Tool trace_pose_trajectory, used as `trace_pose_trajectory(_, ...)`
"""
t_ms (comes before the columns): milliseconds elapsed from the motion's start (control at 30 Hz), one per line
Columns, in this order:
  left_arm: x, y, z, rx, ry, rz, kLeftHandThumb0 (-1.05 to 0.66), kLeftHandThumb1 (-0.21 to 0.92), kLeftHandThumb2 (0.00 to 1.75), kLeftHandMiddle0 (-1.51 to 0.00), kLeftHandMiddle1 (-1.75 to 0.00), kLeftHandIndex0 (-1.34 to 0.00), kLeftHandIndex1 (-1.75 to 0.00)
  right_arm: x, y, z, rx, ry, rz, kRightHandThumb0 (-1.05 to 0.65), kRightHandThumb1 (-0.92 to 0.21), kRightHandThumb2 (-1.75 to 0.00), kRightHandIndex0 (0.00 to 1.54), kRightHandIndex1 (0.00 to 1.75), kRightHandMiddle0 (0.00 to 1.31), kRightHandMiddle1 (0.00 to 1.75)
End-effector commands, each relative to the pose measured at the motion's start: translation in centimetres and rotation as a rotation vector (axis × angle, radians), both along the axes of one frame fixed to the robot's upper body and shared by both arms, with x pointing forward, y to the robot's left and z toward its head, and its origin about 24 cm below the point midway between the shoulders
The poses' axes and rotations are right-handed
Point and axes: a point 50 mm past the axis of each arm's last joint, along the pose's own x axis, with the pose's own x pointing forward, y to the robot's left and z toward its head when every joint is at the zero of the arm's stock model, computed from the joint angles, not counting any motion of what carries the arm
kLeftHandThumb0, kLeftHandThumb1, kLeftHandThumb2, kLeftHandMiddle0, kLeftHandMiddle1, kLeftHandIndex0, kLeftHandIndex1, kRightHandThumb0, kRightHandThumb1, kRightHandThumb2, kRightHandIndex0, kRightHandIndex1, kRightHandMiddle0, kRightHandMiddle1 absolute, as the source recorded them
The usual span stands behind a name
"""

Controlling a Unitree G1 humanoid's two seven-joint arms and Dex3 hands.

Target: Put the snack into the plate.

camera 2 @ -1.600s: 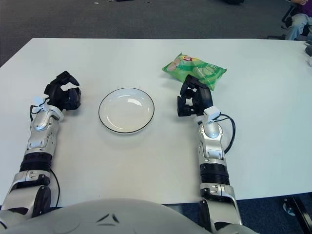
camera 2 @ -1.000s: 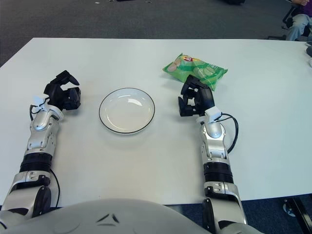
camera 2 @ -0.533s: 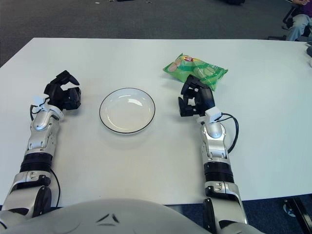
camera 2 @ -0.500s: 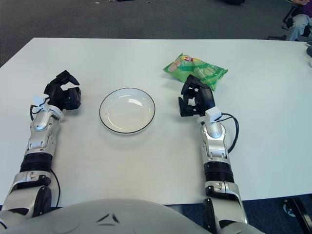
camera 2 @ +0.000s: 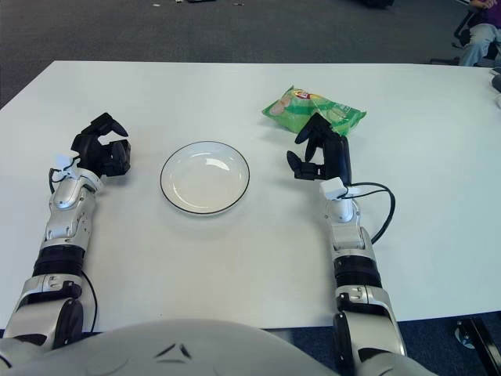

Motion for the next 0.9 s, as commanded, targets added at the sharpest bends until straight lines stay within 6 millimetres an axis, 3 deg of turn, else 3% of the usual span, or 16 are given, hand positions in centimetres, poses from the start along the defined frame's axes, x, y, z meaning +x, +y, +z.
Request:
trace_pose_trajectory(0, -3.3, -0.4, -5.9, -0.08, 0.206, 0.032, -0.52, 0.22, 1.43, -1.32, -1.75, -0.69, -1.75, -3.1, -0.2, -6.6, -0.017, 0.221, -0.075, -0.14, -0.4, -1.22, 0.7, 1.73, 0.37, 1.75)
trace_pose_trajectory(167, -3.2, -0.5, -5.8, -0.079, 0.201, 0.031, -0.52, 0.23, 1.43, -1.32, -1.75, -0.69, -1.75, -3.0, -0.3, -6.6, -0.05, 0.185, -0.121, -0.03, -0.39, -1.22, 0.62, 1.69, 0.31, 1.75)
trace_pose_trajectory(467, -3.3, -0.5, -5.7, -0.076, 0.199, 0.027, -0.52, 0.23, 1.42, -1.32, -1.75, -0.69, -1.75, -2.9, -0.8, -5.9, -0.047, 0.153, -0.168, -0.01, -0.46, -1.09, 0.59, 1.55, 0.3, 1.75)
trace_pose_trajectory(633, -3.4, -0.5, -5.7, -0.077, 0.201, 0.04, -0.51, 0.23, 1.42, -1.32, -1.75, -0.68, -1.75, -2.7, -2.0, -3.4, -0.058, 0.113, -0.179, -0.01, -0.5, -1.02, 0.59, 1.49, 0.3, 1.75)
trace_pose_trajectory(867, -3.5, -0.6, -5.8, -0.086, 0.203, 0.05, -0.51, 0.23, 1.42, -1.32, -1.75, -0.68, -1.75, -3.0, -2.8, -1.3, -0.054, 0.127, -0.18, -0.01, -0.53, -0.99, 0.54, 1.51, 0.3, 1.75)
